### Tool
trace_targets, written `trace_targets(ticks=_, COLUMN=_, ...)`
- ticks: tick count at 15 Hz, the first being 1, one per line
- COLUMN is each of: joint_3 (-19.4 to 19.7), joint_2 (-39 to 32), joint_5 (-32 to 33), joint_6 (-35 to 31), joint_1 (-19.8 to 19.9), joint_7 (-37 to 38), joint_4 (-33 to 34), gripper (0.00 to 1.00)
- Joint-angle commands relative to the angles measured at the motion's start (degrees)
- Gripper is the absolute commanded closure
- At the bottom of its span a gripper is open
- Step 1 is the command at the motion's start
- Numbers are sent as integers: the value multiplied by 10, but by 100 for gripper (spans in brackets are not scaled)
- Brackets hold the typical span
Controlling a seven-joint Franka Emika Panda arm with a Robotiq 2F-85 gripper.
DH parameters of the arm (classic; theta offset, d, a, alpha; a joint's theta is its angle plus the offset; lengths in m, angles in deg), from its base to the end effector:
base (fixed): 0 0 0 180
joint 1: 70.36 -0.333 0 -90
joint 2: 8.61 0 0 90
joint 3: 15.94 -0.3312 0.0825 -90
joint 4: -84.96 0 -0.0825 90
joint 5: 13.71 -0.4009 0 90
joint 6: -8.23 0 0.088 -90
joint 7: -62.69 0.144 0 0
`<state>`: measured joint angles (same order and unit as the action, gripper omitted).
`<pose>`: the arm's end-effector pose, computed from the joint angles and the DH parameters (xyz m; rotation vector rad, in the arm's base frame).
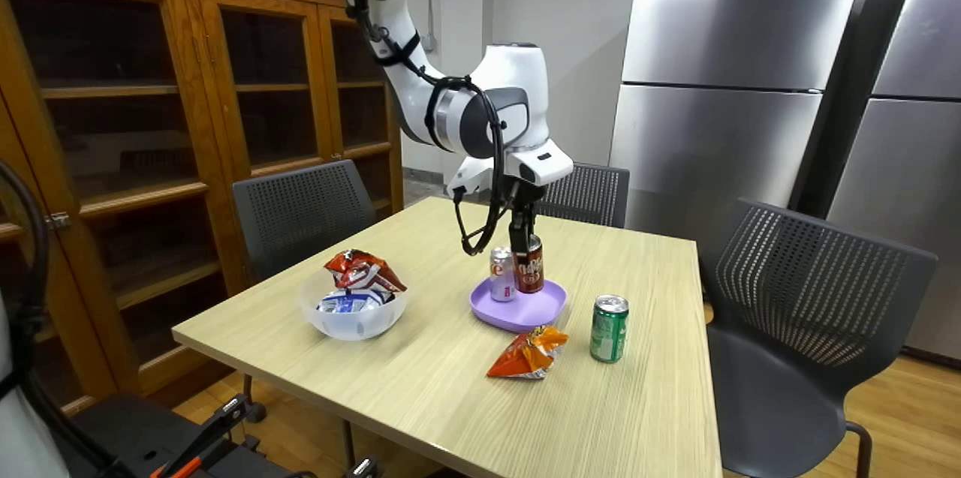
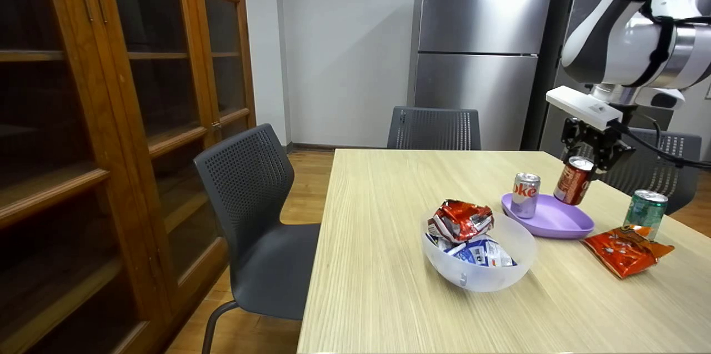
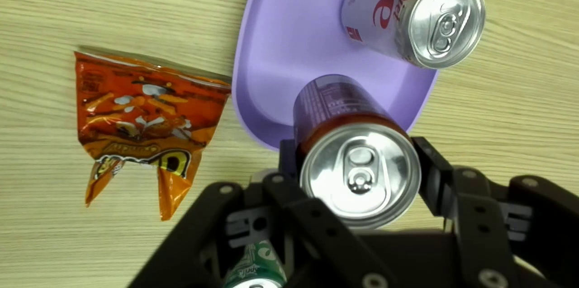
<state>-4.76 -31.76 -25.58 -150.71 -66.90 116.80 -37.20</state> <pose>0.6003 -0.1633 0.2080 -2.3453 1.8950 -0.3446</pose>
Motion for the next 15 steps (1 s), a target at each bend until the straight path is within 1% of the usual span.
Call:
trace_targets(ticks=1, joint_3=-1, joint_2=-44, joint_5=-14, joint_6=39, joint_1=6, joint_7=3, joint_4=68, gripper=62)
trace_targets(ticks=11, joint_3=-10, joint_2=-137, joint_5=-44, joint_6=88, joint_1=22, joint_7=1, joint_4=189, gripper=62)
trace_targets(ticks=15, joint_3=-13, joint_2=-167, joint_5=-56, joint_6=110, joint_1=28, joint_7=2, joint_4=227, gripper=62)
